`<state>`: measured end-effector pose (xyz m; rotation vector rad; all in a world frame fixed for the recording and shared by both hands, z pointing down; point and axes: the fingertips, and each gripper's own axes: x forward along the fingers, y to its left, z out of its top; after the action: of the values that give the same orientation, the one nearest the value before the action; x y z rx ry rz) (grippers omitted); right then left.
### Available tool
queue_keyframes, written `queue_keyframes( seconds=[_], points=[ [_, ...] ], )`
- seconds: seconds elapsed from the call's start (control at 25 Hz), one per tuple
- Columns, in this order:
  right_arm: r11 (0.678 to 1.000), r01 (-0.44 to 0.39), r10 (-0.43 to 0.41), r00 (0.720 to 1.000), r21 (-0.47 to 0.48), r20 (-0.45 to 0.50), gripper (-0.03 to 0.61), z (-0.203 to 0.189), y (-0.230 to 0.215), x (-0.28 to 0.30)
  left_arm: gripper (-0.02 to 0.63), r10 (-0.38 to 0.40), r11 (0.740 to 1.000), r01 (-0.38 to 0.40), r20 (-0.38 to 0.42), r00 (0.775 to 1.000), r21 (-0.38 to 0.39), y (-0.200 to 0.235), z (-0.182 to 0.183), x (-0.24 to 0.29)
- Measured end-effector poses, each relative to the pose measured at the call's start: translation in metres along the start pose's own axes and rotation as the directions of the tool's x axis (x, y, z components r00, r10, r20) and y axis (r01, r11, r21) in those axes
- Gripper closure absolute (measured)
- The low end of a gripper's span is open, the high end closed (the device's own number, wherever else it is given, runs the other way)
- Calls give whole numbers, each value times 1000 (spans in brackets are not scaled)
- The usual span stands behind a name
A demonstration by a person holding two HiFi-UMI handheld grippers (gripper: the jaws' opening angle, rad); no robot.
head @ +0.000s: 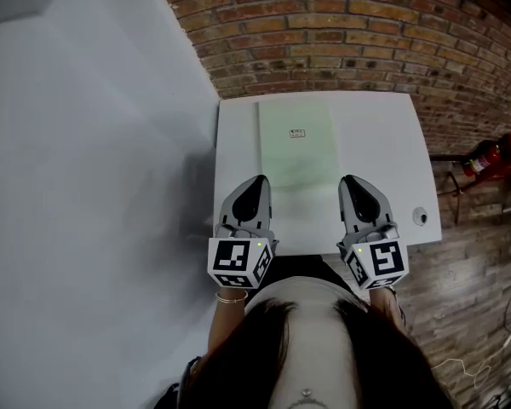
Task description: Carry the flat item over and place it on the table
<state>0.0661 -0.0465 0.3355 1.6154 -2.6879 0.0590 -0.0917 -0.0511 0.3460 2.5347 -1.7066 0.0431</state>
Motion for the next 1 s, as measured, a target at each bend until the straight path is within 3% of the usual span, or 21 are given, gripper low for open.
queue_keyframes(
  seconds=[0.32,1.0],
  points=[
    [999,30,-27,998,-44,58,529,22,-3,-7,604,-19,1000,19,40,999,18,-8,13,2],
    [997,64,-61,996,-36,68,543,22,-7,-4,604,-30,999,28,60,998,27,-5,21,10]
  ],
)
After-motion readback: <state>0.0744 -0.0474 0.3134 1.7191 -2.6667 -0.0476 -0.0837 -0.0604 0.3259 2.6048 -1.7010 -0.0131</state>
